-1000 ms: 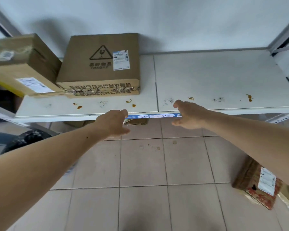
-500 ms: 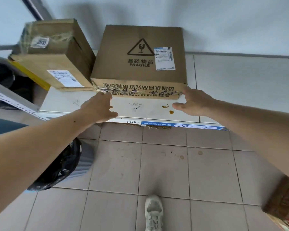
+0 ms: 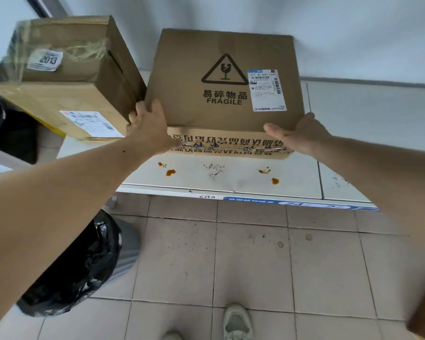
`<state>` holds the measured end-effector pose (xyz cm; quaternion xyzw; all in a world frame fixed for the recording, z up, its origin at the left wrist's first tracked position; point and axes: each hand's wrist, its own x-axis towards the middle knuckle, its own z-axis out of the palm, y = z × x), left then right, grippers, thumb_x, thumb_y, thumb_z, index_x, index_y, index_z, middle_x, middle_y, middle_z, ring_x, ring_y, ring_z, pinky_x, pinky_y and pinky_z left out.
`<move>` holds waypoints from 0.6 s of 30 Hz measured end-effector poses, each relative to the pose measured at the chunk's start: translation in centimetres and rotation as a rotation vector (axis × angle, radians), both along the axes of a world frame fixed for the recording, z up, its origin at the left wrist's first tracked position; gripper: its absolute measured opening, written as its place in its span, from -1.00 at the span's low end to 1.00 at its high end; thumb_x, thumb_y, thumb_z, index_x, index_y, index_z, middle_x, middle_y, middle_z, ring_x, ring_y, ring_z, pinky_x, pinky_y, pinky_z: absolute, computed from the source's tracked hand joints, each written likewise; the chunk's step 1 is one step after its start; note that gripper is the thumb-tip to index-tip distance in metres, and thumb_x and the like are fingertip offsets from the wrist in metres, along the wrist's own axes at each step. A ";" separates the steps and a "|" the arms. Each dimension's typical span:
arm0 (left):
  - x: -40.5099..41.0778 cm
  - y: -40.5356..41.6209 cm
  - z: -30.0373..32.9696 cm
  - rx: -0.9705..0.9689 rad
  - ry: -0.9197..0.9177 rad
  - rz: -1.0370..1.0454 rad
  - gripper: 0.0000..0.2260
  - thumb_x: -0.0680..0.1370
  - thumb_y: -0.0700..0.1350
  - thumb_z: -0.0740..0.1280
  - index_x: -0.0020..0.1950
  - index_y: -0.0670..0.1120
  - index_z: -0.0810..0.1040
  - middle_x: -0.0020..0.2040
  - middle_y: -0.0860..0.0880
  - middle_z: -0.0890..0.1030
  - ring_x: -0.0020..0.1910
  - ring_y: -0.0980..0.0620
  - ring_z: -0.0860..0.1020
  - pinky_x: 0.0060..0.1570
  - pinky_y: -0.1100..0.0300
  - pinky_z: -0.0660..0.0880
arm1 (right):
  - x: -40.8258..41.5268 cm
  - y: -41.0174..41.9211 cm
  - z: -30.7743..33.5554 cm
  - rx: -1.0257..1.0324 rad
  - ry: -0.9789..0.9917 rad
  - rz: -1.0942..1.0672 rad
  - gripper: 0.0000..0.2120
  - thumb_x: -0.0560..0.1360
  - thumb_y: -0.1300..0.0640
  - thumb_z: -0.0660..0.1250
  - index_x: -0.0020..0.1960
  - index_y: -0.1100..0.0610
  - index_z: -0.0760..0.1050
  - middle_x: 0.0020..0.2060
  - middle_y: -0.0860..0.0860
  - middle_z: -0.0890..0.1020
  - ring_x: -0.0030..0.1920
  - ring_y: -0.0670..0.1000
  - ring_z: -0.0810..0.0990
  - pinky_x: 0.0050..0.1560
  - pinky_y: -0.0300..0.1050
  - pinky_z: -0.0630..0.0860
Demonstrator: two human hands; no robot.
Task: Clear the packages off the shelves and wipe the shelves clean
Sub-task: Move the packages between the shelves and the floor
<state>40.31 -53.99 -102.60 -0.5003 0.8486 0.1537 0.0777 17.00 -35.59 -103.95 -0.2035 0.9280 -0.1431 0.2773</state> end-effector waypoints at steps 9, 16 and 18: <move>-1.3 -4.8 -0.9 0.158 -0.018 0.017 0.27 0.13 0.17 0.66 0.57 -0.02 -0.11 0.44 -0.25 0.19 0.40 -0.25 0.29 0.36 -0.15 0.35 | -1.2 -2.0 -1.2 -0.160 -0.166 -0.268 0.06 0.15 -0.37 0.55 0.44 0.14 0.24 0.31 0.09 0.51 0.26 0.14 0.53 0.14 0.18 0.58; -1.6 -4.8 -2.3 0.167 0.049 0.060 0.38 0.11 0.14 0.68 0.58 0.00 -0.29 0.50 -0.22 0.07 0.44 -0.25 0.24 0.41 -0.18 0.30 | -0.9 -2.1 -1.4 -0.264 -0.232 -0.349 0.06 0.03 -0.29 0.63 0.38 0.12 0.31 0.22 0.05 0.56 0.14 0.09 0.62 -0.03 0.09 0.67; -1.4 -4.9 -2.4 0.144 0.084 0.085 0.40 0.07 0.14 0.68 0.58 -0.01 -0.26 0.49 -0.21 0.11 0.45 -0.24 0.24 0.41 -0.17 0.29 | -0.7 -2.2 -1.5 -0.262 -0.213 -0.340 0.02 0.11 -0.28 0.63 0.38 0.13 0.27 0.25 0.05 0.53 0.17 0.10 0.60 -0.01 0.10 0.67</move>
